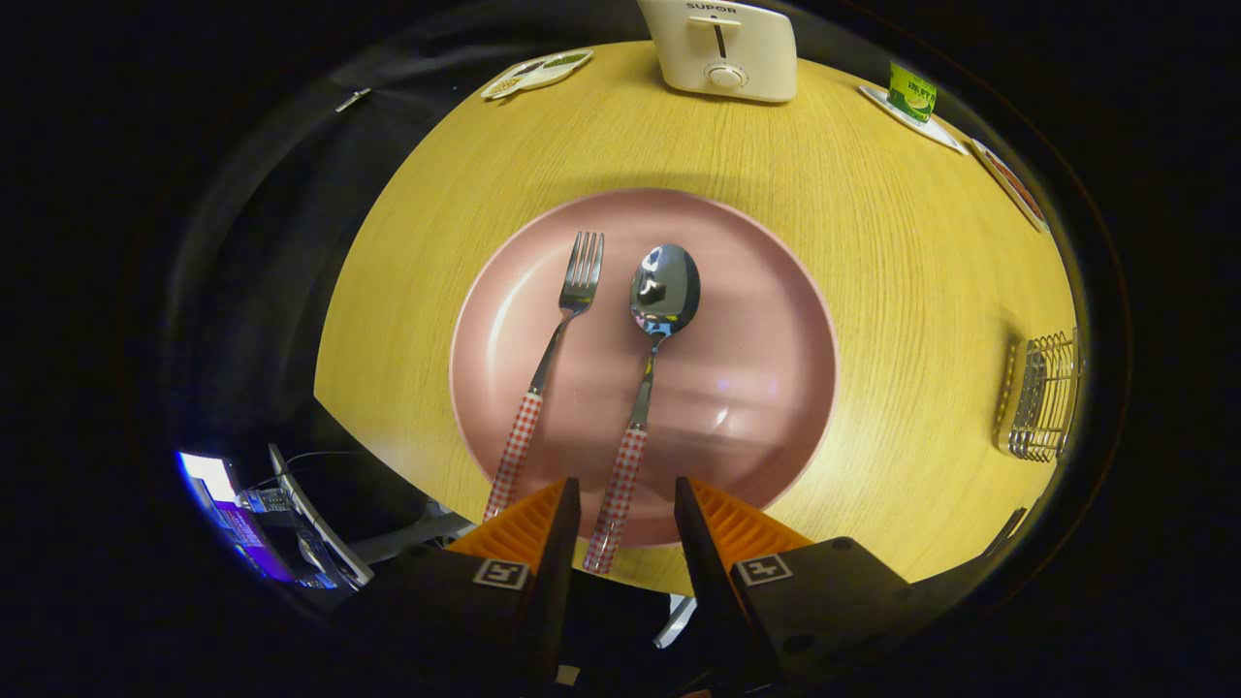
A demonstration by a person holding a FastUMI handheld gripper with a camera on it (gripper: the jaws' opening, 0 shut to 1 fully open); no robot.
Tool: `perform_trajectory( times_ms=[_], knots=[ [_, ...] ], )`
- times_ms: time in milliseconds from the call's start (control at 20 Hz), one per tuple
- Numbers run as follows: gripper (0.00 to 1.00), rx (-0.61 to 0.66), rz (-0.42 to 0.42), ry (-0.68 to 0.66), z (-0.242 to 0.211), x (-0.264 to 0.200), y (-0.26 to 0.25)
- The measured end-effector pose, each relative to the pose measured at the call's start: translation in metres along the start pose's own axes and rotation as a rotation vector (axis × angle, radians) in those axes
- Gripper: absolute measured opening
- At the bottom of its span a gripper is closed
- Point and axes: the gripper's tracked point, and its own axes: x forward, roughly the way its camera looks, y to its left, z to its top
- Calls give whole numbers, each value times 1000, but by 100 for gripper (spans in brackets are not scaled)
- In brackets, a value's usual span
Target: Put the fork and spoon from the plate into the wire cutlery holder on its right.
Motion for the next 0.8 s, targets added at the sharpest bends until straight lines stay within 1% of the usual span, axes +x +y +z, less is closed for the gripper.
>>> perform_trajectory(
  times_ms=[150,200,250,300,350,400,600,800],
  knots=[
    [42,-4,-39,23,-1,6,-7],
    [27,10,-40,22,2,6,-8],
    [20,24,-44,17,9,2,-11],
    [16,27,-42,17,4,8,-13],
    [16,35,-44,14,5,-1,-14],
    [13,44,-33,15,5,-1,-14],
    [13,76,26,-16,11,-20,-12],
    [13,53,97,-88,20,-64,-14]
  ],
)
